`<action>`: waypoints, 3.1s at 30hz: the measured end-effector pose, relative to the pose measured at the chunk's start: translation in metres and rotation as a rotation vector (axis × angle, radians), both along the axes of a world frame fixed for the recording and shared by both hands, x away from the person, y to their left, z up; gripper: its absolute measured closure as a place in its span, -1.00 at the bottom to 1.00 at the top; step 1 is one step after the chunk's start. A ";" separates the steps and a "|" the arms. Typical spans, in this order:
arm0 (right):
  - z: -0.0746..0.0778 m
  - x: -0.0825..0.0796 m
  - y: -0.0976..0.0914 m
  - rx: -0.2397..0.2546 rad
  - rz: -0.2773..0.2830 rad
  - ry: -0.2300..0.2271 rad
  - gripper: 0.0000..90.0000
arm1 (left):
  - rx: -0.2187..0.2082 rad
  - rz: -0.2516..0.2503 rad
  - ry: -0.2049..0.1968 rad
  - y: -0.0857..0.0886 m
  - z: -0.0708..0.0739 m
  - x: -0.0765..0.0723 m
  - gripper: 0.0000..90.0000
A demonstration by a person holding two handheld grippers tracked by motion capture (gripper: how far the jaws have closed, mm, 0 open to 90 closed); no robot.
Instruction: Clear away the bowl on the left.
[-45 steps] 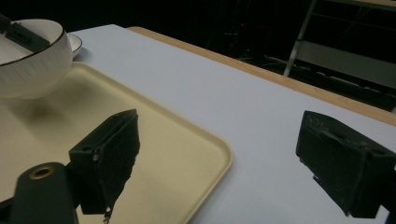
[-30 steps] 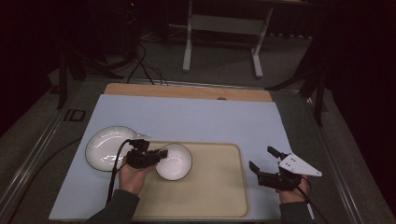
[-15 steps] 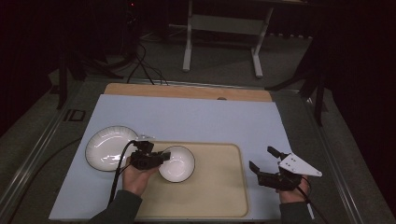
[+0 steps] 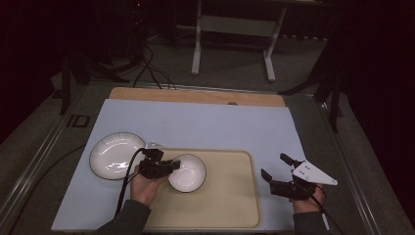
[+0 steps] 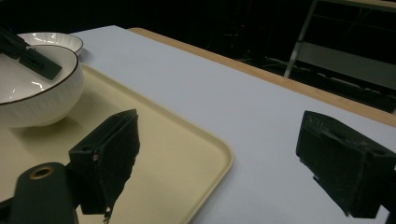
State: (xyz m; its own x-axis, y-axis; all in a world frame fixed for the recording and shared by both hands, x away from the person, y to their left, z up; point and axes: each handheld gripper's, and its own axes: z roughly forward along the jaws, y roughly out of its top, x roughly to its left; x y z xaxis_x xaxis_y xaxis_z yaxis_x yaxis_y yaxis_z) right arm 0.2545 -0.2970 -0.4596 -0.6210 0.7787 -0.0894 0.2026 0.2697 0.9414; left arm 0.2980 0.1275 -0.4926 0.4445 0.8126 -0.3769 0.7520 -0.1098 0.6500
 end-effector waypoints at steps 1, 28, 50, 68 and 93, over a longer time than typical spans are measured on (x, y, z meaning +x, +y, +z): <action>0.000 0.000 0.000 -0.001 0.000 -0.001 -0.71 | -0.002 0.000 0.001 0.000 -0.001 0.000 0.74; 0.000 -0.001 0.000 -0.002 0.002 0.000 -0.71 | 0.008 -0.001 0.037 -0.010 -0.017 0.006 0.74; 0.000 -0.001 0.000 -0.004 0.004 -0.001 -0.71 | 0.042 0.027 0.018 -0.009 -0.024 0.009 0.56; 0.000 -0.001 0.000 0.000 0.002 -0.006 -0.71 | 0.060 0.039 -0.033 -0.001 -0.014 0.004 0.03; 0.001 -0.001 -0.001 0.004 0.000 -0.008 -0.72 | 0.003 0.022 -0.231 0.022 0.025 -0.011 -0.23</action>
